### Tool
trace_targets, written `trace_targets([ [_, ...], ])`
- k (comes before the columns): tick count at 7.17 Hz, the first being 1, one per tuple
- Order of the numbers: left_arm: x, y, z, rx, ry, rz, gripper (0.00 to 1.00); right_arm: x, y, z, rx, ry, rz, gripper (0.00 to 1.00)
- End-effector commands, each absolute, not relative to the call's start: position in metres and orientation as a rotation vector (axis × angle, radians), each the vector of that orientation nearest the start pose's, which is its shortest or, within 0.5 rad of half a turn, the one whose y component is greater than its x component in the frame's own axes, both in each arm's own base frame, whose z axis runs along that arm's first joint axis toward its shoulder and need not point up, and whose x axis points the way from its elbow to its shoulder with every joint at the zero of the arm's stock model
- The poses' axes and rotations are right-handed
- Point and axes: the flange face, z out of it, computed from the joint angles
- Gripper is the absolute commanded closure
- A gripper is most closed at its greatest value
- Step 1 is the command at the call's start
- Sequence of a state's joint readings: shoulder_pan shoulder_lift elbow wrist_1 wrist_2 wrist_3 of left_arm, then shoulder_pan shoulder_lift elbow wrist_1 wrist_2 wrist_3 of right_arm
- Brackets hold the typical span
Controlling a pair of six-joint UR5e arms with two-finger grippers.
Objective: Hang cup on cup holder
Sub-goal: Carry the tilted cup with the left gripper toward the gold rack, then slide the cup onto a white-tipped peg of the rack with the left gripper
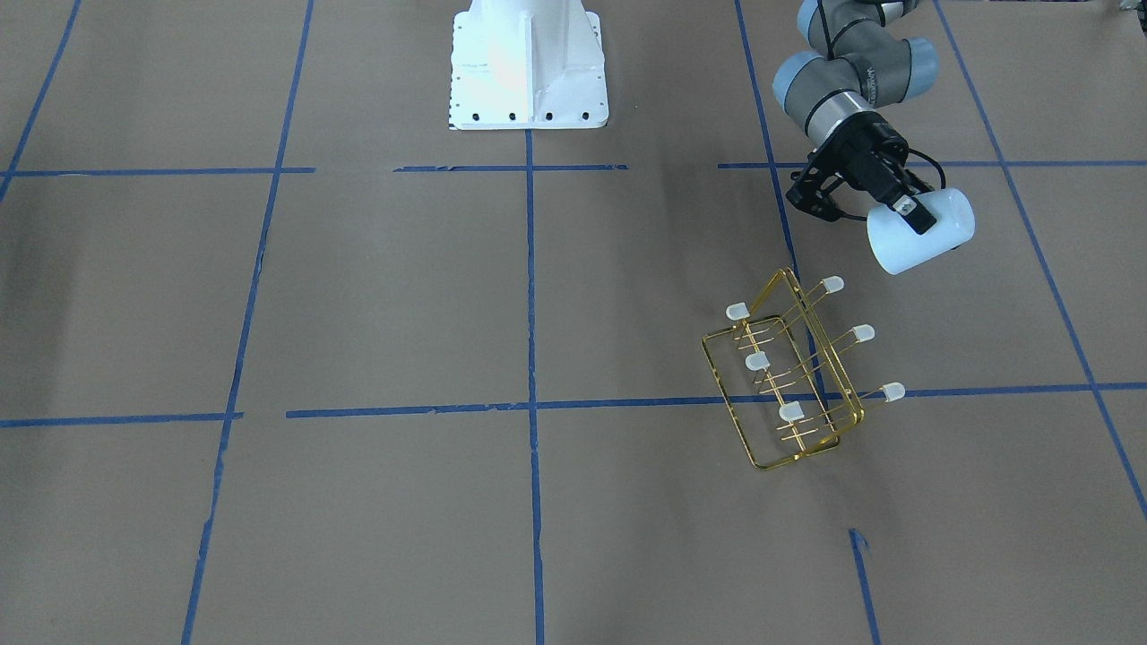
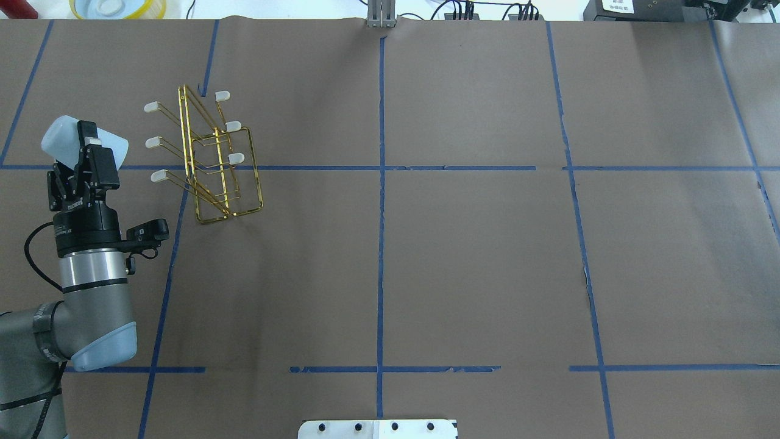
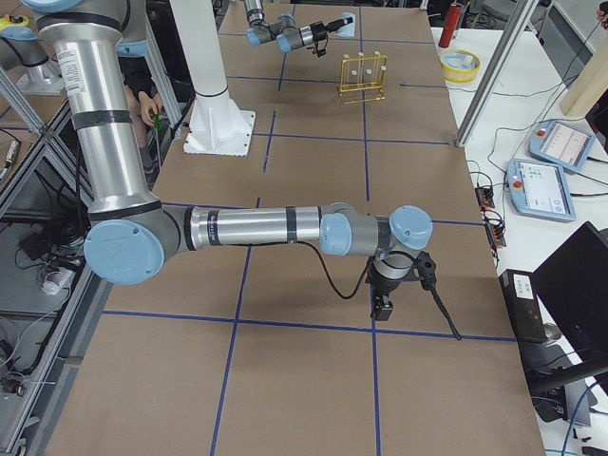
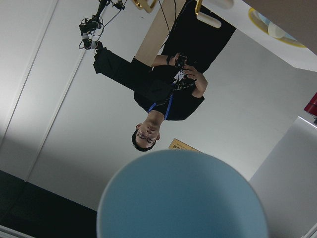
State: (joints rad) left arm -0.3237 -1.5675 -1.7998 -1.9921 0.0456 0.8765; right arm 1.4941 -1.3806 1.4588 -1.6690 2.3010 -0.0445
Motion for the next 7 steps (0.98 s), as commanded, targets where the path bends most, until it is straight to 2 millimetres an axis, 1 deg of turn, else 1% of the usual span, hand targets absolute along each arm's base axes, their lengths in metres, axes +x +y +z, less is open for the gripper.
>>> trace_targets([
  [1,0.38,-0.373,0.445,0.808,-1.548,1.098,1.0,0.023,-0.573,0.625,-0.031,-0.73,-0.108,0.0],
  [2,0.387,-0.375,0.449,0.801,-1.554,1.106,1.0,0.023,-0.573,0.625,-0.031,-0.73,-0.108,0.0],
  [4,0.393,-0.377,0.455,0.792,-1.567,1.112,1.0,0.023,-0.573,0.625,-0.031,-0.73,-0.108,0.0],
  [5,0.4,-0.379,0.456,0.785,-1.589,1.101,1.0,0.023,-0.573,0.625,-0.031,-0.73,-0.108,0.0],
  [7,0.408,-0.382,0.456,0.789,-1.587,1.098,1.0,0.023,-0.573,0.625,-0.031,-0.73,-0.107,0.0],
])
